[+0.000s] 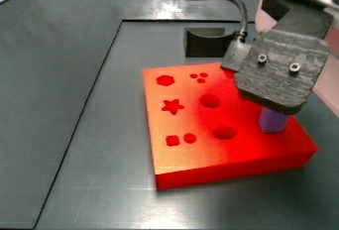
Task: Pick up the rectangle object. Move up. Move to above the board. Insert the rectangle object.
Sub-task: Insert the rectangle object.
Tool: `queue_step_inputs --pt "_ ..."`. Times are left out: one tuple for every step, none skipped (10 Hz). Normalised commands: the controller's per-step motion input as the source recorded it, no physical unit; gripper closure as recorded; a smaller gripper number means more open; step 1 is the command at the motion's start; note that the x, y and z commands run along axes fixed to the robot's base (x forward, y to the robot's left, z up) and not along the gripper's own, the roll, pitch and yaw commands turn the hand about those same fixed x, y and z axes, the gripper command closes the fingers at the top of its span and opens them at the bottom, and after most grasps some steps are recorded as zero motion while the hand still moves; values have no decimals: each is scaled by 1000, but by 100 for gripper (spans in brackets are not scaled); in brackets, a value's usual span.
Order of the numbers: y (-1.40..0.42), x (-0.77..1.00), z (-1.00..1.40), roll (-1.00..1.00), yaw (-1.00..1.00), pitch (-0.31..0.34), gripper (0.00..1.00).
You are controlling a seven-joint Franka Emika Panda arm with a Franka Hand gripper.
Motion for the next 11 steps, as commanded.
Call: queue_step_inputs --pt "-49 551 -300 -50 -274 -370 100" --pt "-37 251 -314 0 -243 -319 100" --pt "-40 0 -223 57 -9 -131 100" --pt "-140 -43 -257 260 0 0 100" --pt "-180 -60 -383 359 0 17 100" --pt "-280 -71 -566 411 0 0 100" --pt "-326 -23 -517 447 0 0 100" --pt "-354 11 -391 480 -31 34 100" --pt "-203 89 -600 304 -74 60 100" --pt "46 0 -146 -74 -23 -140 100" --pt "-20 0 0 27 0 11 100"
